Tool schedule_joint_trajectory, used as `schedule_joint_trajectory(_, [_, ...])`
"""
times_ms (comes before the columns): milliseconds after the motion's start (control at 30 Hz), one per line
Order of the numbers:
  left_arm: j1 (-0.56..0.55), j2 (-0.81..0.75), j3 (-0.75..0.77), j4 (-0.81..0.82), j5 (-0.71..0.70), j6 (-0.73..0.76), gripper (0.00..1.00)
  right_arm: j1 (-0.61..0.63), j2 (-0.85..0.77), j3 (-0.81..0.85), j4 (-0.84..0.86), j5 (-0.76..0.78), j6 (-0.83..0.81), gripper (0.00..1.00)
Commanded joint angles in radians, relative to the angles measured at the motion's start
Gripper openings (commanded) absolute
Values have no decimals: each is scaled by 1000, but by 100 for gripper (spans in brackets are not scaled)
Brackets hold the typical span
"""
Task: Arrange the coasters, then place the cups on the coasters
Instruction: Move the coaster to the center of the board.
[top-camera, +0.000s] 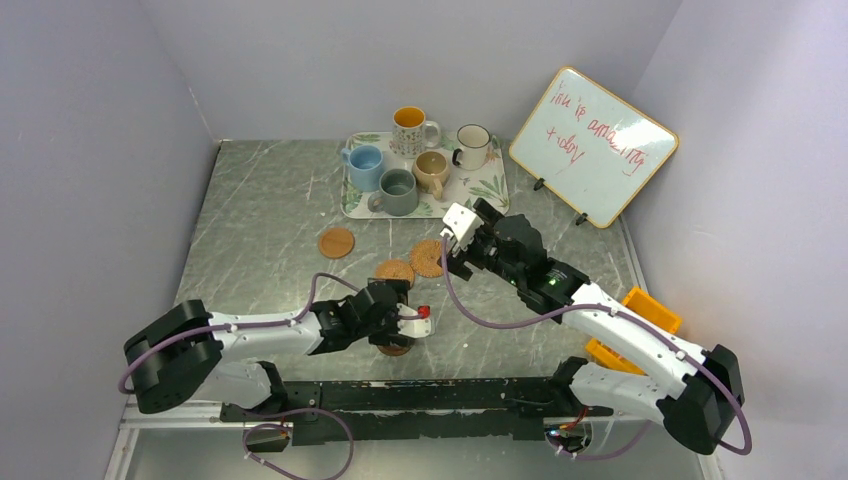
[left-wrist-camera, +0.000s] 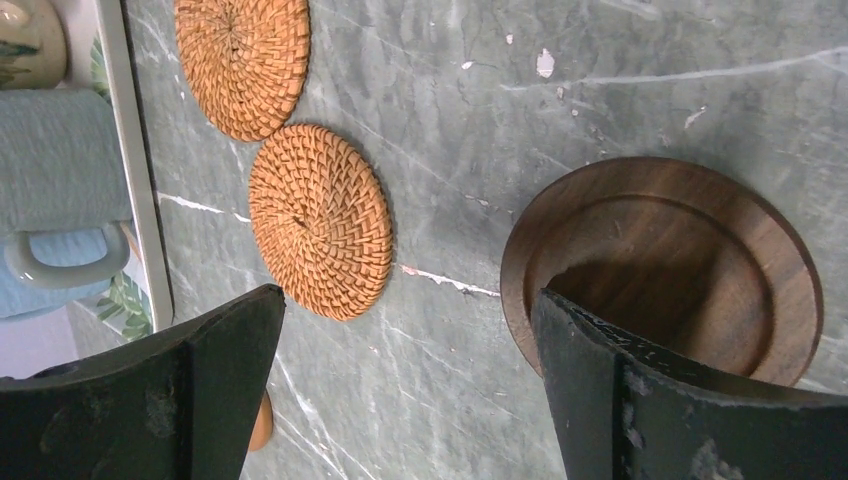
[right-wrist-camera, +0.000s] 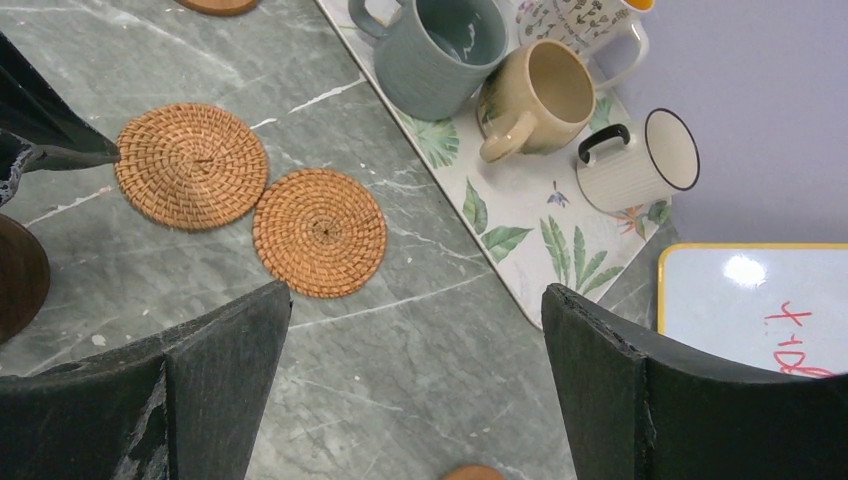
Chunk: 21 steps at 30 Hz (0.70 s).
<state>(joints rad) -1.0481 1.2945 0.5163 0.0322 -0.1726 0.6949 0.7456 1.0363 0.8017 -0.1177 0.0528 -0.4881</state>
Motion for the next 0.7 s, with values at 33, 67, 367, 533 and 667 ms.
schedule_joint_trajectory(33, [-4, 16, -27, -26, -55, -3, 100, -4, -1, -6, 70, 22, -4, 100])
schedule_joint_trajectory(67, [-4, 3, -32, -30, -65, -1, 100, -5, -1, -8, 71, 21, -7, 100])
schedule_joint_trajectory(367, [30, -185, -76, -211, -82, -16, 100, -4, -5, -12, 75, 10, -7, 100])
schedule_joint_trajectory(533, [86, -235, -125, -200, -148, -18, 100, -4, -11, -13, 75, 6, -7, 100])
schedule_joint_trajectory(667, [191, -242, -151, -171, -159, -1, 100, -4, -14, -11, 72, 0, -6, 100])
